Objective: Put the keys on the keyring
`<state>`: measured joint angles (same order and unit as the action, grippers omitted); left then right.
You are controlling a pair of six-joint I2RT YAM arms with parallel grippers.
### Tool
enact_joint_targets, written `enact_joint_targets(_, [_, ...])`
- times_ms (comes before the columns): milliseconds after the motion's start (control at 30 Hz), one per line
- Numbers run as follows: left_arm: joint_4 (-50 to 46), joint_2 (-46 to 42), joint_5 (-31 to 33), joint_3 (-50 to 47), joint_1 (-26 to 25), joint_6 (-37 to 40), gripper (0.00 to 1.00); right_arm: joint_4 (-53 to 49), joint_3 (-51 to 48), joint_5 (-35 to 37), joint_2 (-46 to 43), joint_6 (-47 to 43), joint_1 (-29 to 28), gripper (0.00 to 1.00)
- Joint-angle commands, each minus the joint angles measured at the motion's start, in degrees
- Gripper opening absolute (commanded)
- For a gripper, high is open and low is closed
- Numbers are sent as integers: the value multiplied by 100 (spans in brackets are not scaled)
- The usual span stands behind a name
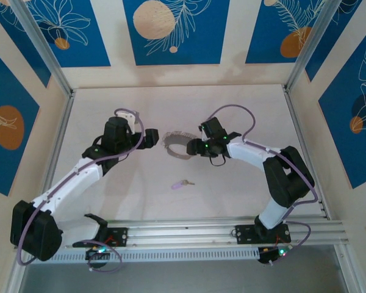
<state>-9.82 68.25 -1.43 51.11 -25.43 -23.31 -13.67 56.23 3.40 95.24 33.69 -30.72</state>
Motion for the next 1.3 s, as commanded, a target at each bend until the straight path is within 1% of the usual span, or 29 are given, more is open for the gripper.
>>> enact_joint_targets(0, [-198, 124, 269, 394, -46, 262, 100, 519, -291, -382, -201, 348, 39, 65])
enact_joint_targets(133, [-184, 208, 1107, 401, -41, 351, 100, 808, -460, -578, 38, 447, 52, 62])
enact_joint_targets(200, [-67, 136, 1408, 312, -35, 366, 100, 962, -489, -642, 151, 515, 61, 60])
enact_joint_targets(233, [31, 77, 1456, 240, -26, 316, 100, 1025, -475, -680, 217, 532, 67, 58])
enact_joint_targets(333, [395, -72, 1269, 19, 12, 362, 100, 1110, -365, -743, 414, 538, 79, 56])
enact_joint_targets(433, [497, -88, 1014, -22, 12, 419, 100, 1080, -224, -744, 584, 475, 114, 53])
enact_joint_targets(500, [420, -45, 946, 32, 11, 461, 100, 1065, -191, -753, 632, 446, 153, 51])
enact_joint_targets(667, [57, 176, 762, 354, 12, 485, 100, 1074, -277, -788, 591, 377, 307, 51])
enact_joint_targets(867, [-82, 451, 493, 589, 12, 354, 100, 1147, -175, -900, 725, 331, 391, 50])
enact_joint_targets(1100, [-133, 620, 345, 636, 10, 292, 100, 1119, 61, -1034, 873, 244, 391, 43])
enact_joint_targets(1267, [-92, 652, 354, 619, 12, 281, 100, 1070, 164, -1089, 899, 174, 391, 40])
